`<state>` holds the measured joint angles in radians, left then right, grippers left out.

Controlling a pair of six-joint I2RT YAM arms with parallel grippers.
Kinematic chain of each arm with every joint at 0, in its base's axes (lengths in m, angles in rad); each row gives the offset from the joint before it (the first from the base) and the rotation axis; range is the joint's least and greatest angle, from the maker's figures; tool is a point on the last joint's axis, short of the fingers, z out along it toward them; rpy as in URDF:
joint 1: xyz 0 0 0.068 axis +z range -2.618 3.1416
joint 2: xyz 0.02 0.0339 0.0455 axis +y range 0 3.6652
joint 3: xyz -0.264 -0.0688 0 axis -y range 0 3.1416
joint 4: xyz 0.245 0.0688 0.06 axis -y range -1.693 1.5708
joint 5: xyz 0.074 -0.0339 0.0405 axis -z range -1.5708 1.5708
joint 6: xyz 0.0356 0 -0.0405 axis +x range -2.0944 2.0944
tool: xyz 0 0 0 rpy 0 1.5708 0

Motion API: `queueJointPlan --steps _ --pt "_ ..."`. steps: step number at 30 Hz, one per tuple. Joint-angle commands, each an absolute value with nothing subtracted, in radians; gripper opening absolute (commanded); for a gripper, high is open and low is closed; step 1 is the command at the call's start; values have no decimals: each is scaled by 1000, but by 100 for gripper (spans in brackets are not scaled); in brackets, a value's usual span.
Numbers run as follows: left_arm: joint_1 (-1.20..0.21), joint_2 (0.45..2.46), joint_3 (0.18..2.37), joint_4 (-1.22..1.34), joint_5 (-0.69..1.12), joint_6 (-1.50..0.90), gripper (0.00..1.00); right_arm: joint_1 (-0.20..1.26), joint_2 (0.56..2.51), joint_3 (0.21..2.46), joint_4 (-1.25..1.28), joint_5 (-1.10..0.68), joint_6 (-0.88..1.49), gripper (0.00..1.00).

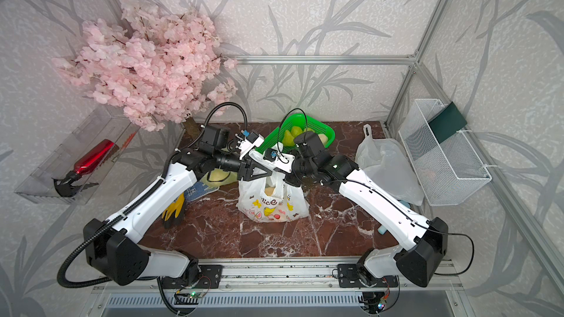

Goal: Place the pears into plastic bags & tie knots
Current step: Tie the plastic bag at the center of the board.

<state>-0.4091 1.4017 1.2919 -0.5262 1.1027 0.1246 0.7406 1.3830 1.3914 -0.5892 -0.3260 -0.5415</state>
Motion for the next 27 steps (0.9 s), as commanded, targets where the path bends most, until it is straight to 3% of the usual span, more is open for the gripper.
queueJointPlan --steps 1,6,9,11,12,13,15,21,27 --pt "-405 1410 1291 -434 1124 77 46 746 1393 1422 -639 -367 -521 0" --pt "-408 1415 1289 -402 1139 59 38 746 1400 1430 -634 -350 -496 0" --pt "-409 1413 1278 -393 1148 61 20 744 1388 1433 -617 -336 -447 2" --pt "-406 1411 1275 -396 1126 68 4 736 1367 1431 -608 -340 -387 21" --pt "-405 1407 1273 -394 1101 73 0 722 1352 1430 -600 -349 -339 36" --pt "-403 1406 1270 -391 1080 75 0 700 1339 1431 -593 -369 -277 48" --pt "-399 1408 1269 -388 1054 77 0 653 1324 1443 -578 -408 -139 57" --pt "-400 1404 1266 -387 981 96 0 530 1389 1546 -589 -519 307 58" --pt "-402 1397 1269 -403 978 110 0 524 1468 1639 -611 -541 355 56"
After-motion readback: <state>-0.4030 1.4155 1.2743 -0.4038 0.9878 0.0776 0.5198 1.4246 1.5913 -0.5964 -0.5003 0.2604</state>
